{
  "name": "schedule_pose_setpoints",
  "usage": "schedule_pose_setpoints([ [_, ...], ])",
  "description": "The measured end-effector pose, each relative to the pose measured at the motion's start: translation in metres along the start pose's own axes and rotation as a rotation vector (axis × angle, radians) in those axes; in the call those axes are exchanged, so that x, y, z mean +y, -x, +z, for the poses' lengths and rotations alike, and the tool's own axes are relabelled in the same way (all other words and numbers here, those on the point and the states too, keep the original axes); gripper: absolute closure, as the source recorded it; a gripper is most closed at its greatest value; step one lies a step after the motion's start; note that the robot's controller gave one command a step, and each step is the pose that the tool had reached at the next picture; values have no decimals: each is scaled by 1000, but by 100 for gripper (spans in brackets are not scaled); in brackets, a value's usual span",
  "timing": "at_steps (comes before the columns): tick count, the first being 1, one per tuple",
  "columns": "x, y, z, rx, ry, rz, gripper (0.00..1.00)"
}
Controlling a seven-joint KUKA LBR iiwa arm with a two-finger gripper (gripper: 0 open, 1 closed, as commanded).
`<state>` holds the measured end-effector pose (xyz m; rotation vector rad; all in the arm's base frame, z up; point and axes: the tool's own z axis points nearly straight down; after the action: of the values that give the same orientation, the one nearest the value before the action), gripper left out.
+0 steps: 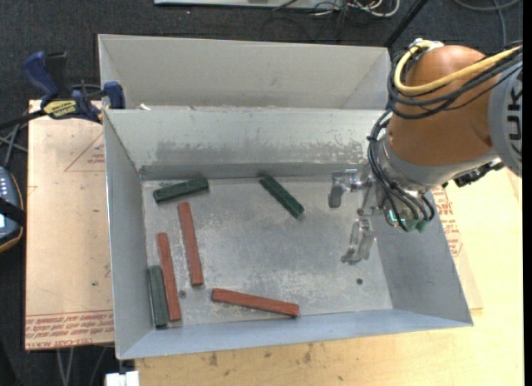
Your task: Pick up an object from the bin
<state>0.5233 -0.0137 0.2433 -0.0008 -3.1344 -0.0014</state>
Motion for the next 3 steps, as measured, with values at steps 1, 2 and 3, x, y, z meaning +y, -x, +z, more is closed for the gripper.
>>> schedule_pose_setpoints([
  [1, 0, 1, -4, -8, 0, 0, 0],
  [2, 21, 33, 39, -19, -1, -3, 0],
  [3, 43, 25, 73, -7, 1, 7, 0],
])
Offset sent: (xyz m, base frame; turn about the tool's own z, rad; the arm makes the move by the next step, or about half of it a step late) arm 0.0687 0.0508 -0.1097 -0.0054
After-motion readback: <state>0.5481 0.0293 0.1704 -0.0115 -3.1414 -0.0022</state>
